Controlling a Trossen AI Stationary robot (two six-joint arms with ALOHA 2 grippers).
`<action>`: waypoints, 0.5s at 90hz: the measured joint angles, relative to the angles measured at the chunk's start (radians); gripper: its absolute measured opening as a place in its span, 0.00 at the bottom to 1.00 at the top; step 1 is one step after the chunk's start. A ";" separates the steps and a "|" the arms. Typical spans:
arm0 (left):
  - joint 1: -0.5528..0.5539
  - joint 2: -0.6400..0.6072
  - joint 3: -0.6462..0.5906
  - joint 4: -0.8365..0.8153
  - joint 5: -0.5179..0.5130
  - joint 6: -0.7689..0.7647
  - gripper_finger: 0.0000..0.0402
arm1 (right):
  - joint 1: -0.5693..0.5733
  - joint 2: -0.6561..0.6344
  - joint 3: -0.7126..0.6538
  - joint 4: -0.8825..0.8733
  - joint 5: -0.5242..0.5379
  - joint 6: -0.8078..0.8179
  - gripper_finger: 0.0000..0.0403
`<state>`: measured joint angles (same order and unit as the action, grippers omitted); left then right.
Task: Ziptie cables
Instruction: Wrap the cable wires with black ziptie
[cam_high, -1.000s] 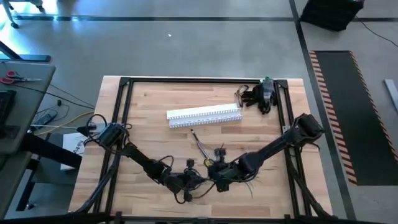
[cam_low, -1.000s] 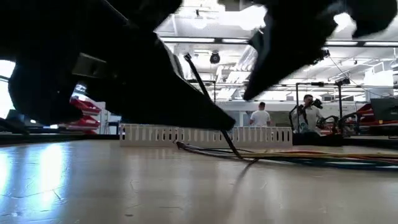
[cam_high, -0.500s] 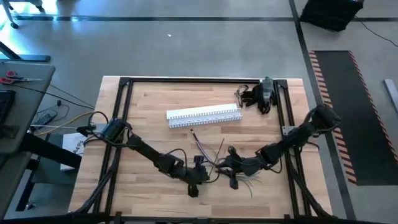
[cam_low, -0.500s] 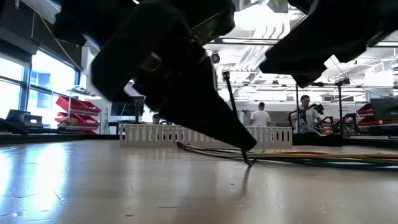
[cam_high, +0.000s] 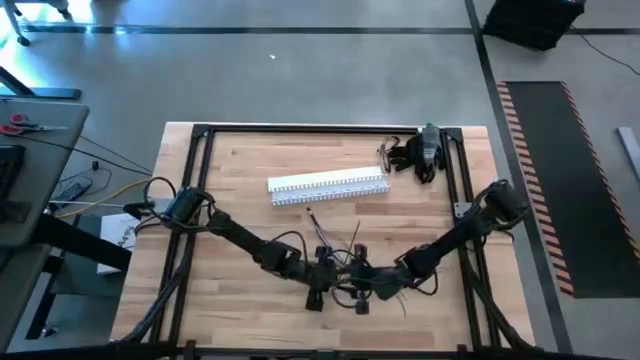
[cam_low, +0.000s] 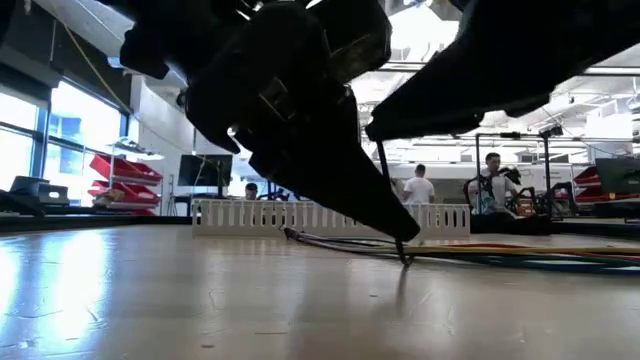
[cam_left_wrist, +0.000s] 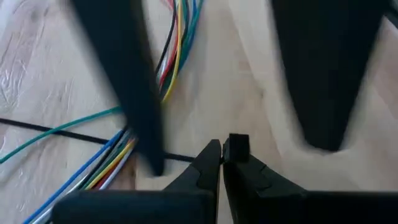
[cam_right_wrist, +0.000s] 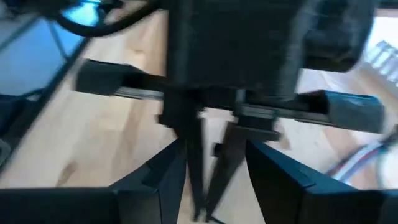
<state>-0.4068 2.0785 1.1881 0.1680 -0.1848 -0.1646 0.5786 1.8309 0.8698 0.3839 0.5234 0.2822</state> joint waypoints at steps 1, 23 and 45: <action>0.000 0.000 0.000 0.000 0.000 0.000 0.00 | 0.000 0.000 0.003 -0.006 0.000 0.002 0.37; 0.000 0.000 0.000 0.007 -0.004 -0.001 0.00 | -0.010 0.000 0.018 -0.036 -0.028 0.008 0.25; 0.000 0.000 0.000 0.008 -0.011 -0.008 0.00 | -0.016 0.000 0.018 -0.045 -0.057 0.008 0.05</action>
<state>-0.4068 2.0785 1.1881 0.1764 -0.1960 -0.1730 0.5625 1.8313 0.8879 0.3393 0.4660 0.2905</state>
